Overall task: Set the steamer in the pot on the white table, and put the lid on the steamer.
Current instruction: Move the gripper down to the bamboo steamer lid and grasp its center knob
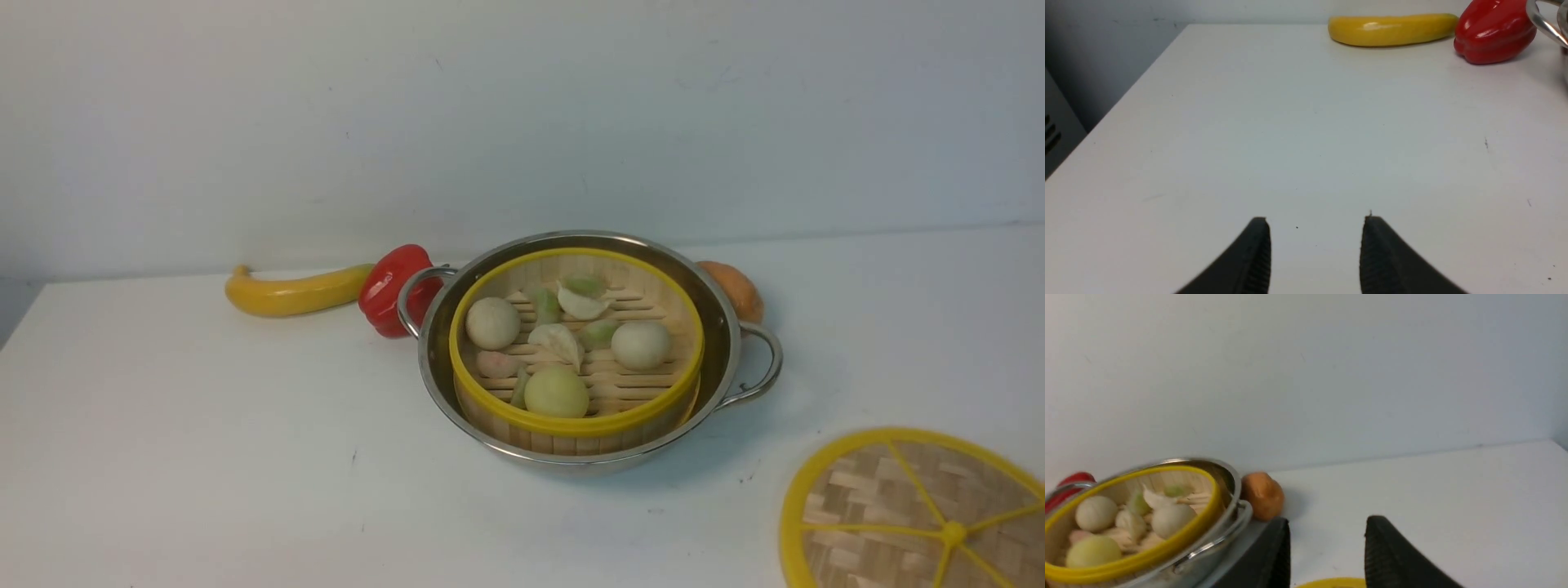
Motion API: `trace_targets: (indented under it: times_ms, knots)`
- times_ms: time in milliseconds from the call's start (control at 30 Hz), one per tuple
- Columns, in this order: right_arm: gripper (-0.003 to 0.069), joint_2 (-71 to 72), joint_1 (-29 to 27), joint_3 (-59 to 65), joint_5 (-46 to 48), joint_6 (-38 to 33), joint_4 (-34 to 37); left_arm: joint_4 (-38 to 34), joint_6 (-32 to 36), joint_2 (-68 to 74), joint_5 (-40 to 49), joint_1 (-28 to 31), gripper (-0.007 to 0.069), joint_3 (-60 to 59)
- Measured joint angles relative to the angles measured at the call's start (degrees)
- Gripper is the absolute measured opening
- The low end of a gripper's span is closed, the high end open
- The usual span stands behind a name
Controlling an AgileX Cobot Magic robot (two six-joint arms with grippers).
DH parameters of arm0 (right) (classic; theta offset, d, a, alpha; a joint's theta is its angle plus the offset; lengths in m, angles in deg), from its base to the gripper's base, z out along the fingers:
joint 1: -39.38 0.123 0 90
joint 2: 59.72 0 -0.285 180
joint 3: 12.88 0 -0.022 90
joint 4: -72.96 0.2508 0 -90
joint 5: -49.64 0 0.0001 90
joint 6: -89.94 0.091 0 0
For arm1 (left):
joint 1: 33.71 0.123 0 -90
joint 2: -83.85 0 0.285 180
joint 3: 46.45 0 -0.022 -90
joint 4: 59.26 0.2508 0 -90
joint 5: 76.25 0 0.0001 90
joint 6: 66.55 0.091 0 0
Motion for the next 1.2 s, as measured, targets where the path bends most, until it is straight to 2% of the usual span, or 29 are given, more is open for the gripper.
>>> trace_targets:
  times_ms: [100,200,333,533,600,733,800,933,1067,1200]
  knots:
    - [0.0241,-5.47,0.0,-9.43,13.07,-0.63,0.52,0.0,0.0,0.0,0.0,0.0,0.029,0.0]
    - [0.0241,-9.75,0.0,-15.97,20.48,-4.21,0.74,0.05,0.0,0.0,0.0,0.0,0.029,0.0]
    - [0.0241,-14.27,0.0,-21.31,18.97,-7.23,1.47,0.05,0.0,0.0,0.0,0.0,0.029,0.0]
    - [0.0241,-17.64,0.0,-21.75,12.19,-7.56,7.53,0.05,0.0,0.0,0.0,0.0,0.029,0.0]
    - [0.0241,-19.89,0.0,-22.34,14.09,-8.85,8.02,0.05,0.0,0.0,0.0,0.0,0.029,0.0]
    - [0.0249,-29.29,0.0,-24.34,27.82,-13.76,7.68,0.05,0.0,0.0,0.0,0.0,0.029,0.0]
    - [0.0263,-34.13,0.0,-24.63,31.45,-16.5,8.09,0.05,0.0,0.0,0.0,0.0,0.029,0.0]
    - [0.0319,-41.78,0.0,-25.11,32.03,-23.32,10.26,0.05,0.0,0.0,0.0,0.0,0.029,0.0]
    - [0.0373,-49.74,0.0,-25.5,31.27,-23.8,10.3,0.05,0.0,0.0,0.0,0.0,0.029,0.0]
    - [0.0388,-59.69,0.0,-27.34,30.37,-23.74,9.41,0.05,0.0,0.0,0.0,0.0,0.029,0.0]
